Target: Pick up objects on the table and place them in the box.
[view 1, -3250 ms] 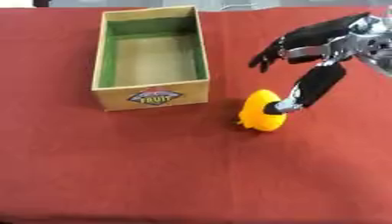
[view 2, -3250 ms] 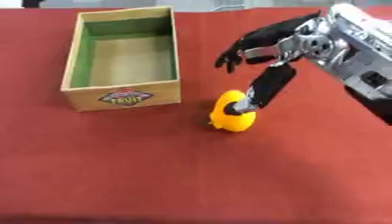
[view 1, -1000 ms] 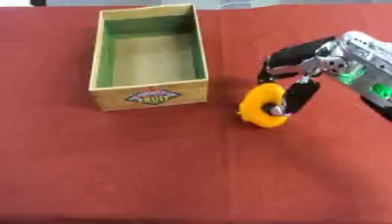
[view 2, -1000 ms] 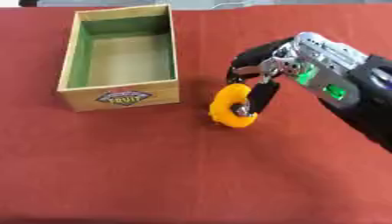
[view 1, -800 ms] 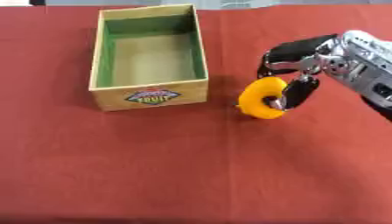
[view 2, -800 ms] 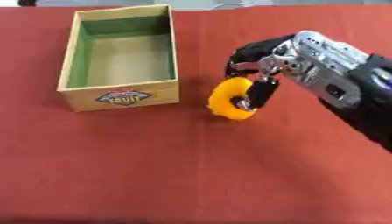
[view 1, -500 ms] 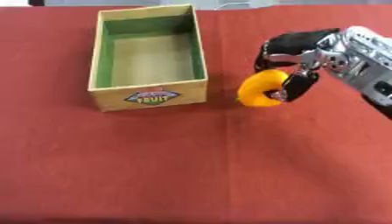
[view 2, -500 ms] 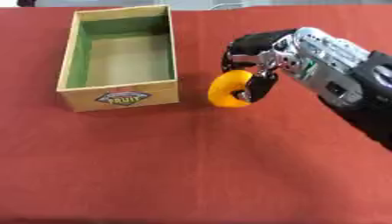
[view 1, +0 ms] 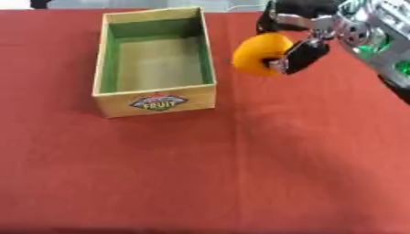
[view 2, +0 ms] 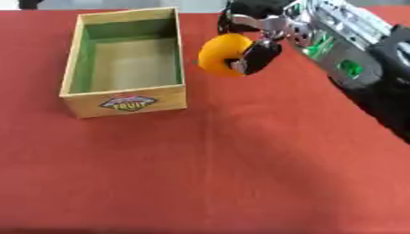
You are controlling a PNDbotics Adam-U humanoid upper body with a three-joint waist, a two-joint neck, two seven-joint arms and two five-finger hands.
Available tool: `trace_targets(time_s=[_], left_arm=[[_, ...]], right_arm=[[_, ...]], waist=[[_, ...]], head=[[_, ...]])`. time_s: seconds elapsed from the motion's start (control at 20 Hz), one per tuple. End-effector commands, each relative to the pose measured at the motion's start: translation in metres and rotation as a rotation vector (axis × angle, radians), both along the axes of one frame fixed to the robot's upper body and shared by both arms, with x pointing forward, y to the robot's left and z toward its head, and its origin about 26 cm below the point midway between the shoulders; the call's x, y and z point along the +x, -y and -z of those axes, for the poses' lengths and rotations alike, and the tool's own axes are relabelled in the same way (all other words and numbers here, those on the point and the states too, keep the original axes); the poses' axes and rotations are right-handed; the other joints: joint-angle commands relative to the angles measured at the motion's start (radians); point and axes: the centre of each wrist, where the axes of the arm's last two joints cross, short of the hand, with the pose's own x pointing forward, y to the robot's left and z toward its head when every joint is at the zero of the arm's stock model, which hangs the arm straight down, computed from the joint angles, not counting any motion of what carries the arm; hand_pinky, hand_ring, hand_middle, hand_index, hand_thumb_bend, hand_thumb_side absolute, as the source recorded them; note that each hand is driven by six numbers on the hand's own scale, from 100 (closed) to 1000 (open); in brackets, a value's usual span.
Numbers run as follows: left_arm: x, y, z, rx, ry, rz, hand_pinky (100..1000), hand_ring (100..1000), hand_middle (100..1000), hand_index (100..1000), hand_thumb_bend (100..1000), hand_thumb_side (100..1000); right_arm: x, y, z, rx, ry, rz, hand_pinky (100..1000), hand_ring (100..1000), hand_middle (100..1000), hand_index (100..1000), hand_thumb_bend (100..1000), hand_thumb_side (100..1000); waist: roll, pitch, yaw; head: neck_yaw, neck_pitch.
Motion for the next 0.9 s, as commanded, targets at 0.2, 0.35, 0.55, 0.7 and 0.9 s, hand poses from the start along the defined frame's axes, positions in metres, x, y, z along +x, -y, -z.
trace_targets(time_s=[0.2,0.35,0.55,0.7,0.9], left_arm=[[-0.003,0.001,-0.009,0.017,0.031,0.008,575,604,647,789,100,883],[-0.003,0.002,-0.009,0.016,0.031,0.017,574,605,647,789,100,883],[-0.003,0.005,-0.011,0.017,0.036,0.032,575,606,647,789,100,882],[-0.002,0.007,-0.012,0.016,0.04,0.043,575,606,648,789,100,875],[-0.002,0.01,-0.013,0.013,0.046,0.057,575,606,648,789,100,881]], right_arm=[[0.013,-0.027,-0.029,0.066,0.108,-0.026,700,648,372,540,100,180],[0.023,-0.042,-0.036,0.106,0.141,-0.036,703,644,366,541,100,192],[0.036,-0.065,-0.038,0.148,0.163,-0.039,710,644,368,547,100,212],[0.046,-0.083,-0.033,0.171,0.15,-0.034,713,640,363,548,100,261],[0.059,-0.107,-0.016,0.193,0.108,-0.039,716,641,367,551,100,225]], waist=[[0.004,-0.024,0.011],[0.007,-0.023,0.022],[0.008,-0.021,0.038],[0.009,-0.019,0.046],[0.012,-0.013,0.056]], head=[[-0.015,-0.005],[-0.026,-0.008],[-0.044,-0.008],[-0.056,-0.01],[-0.074,-0.02]])
